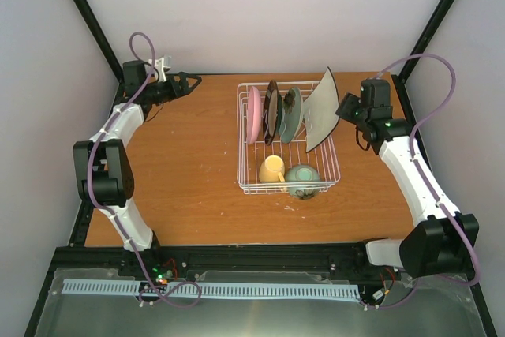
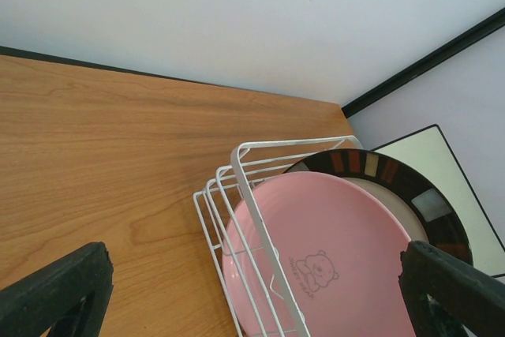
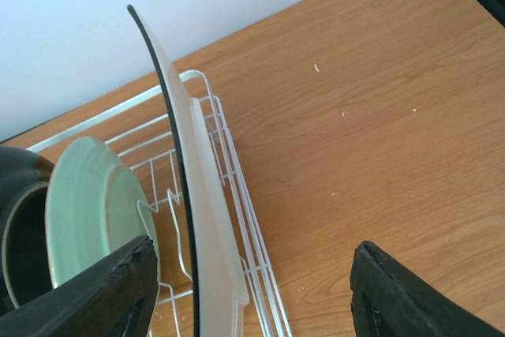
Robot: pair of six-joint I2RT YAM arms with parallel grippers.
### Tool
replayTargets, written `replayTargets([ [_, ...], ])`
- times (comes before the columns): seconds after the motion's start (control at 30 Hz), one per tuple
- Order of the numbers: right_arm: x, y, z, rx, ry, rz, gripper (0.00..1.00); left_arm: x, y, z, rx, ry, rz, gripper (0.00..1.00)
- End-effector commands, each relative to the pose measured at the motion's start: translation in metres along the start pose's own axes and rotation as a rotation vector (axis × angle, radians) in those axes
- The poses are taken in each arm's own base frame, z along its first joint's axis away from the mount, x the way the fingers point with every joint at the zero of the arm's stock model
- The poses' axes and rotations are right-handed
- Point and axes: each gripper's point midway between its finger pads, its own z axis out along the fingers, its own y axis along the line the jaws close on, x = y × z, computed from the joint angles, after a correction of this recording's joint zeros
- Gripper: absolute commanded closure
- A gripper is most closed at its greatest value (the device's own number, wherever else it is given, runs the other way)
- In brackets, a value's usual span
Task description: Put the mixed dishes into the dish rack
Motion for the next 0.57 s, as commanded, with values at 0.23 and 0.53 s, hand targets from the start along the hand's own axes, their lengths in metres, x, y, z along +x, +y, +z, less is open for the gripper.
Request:
replayTargets([
  [0.23, -0.039, -0.002, -0.018, 0.035, -0.141, 0.010, 0.35, -0.023, -0.012, -0.008, -0.006, -0.048, 0.081, 0.00],
  [0.53, -0.048, -0.022, -0.031, 0.111, -0.232, 0.066, 0.28, -0.028, -0.007, -0.002, -0.008, -0.043, 0.093, 0.00],
])
